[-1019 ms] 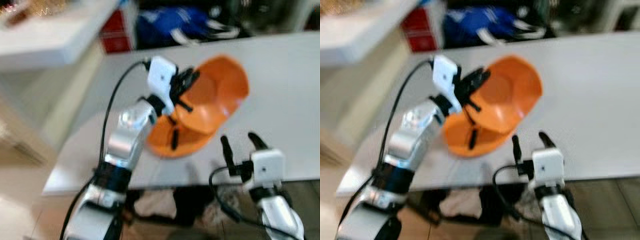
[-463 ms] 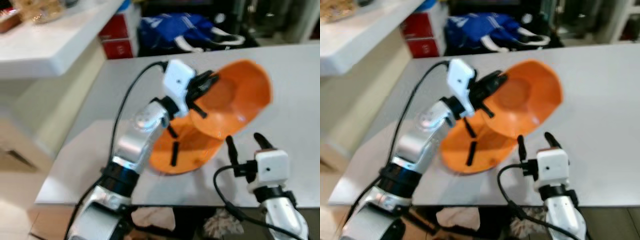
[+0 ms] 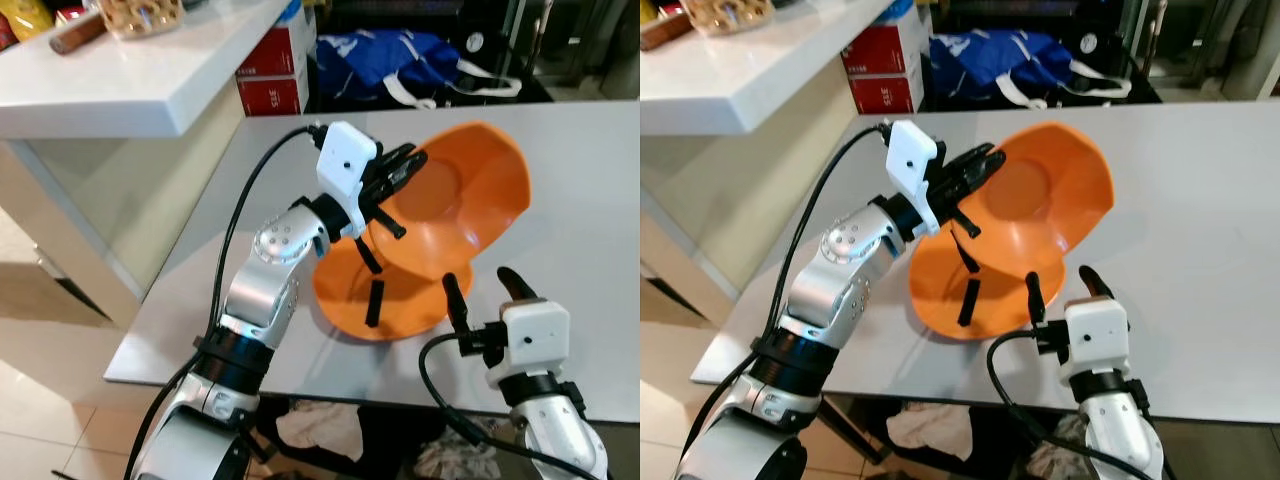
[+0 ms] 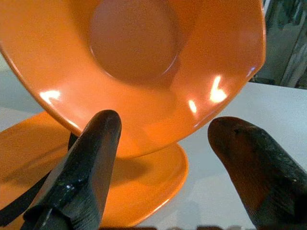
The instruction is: Setting the table
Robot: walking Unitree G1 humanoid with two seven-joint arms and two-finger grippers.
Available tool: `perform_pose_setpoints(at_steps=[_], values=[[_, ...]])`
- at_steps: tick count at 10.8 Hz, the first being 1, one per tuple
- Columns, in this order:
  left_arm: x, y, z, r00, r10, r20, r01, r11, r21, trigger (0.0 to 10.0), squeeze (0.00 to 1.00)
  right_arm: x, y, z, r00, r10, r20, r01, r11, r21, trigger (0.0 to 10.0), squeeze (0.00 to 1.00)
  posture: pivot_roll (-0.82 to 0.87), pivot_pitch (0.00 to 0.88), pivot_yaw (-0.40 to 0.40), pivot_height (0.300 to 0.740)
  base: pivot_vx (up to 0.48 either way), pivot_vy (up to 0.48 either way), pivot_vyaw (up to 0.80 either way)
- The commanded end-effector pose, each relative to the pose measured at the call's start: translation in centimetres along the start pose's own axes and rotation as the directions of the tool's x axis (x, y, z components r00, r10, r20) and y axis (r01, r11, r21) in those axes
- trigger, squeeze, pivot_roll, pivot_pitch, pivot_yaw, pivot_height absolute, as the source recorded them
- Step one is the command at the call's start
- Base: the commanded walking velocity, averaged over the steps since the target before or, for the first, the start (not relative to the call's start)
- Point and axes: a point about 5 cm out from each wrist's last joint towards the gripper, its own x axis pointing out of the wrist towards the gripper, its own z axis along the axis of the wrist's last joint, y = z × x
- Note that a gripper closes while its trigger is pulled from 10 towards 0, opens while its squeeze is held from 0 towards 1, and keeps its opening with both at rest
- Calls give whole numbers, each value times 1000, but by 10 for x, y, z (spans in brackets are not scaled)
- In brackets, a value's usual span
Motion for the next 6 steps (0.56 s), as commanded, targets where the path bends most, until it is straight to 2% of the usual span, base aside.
perform_pose_setpoints(at_steps=[1, 3, 5, 6], values=[[2, -2, 11, 999, -20, 46, 19, 1000, 18, 0, 0, 1, 0, 0, 1000, 0, -1, 0, 1000, -5, 10000, 0, -124, 0, 131, 723, 0, -472, 0], [2, 0, 11, 999, -12, 42, 11, 1000, 13, 0, 0, 1, 0, 0, 1000, -1, -1, 1, 1000, -5, 10000, 0, -125, 0, 132, 723, 0, -463, 0], [3, 3, 9, 1000, 10, 24, -10, 1000, -13, 0, 0, 1, 0, 0, 1000, -2, -2, 2, 1000, -5, 10000, 0, -126, 0, 132, 723, 0, 0, 0], [4, 8, 5, 999, 47, -5, -47, 998, -52, 0, 0, 1, 0, 0, 1000, -2, -3, 2, 1000, -5, 10000, 0, -128, 0, 133, 723, 0, 0, 0]])
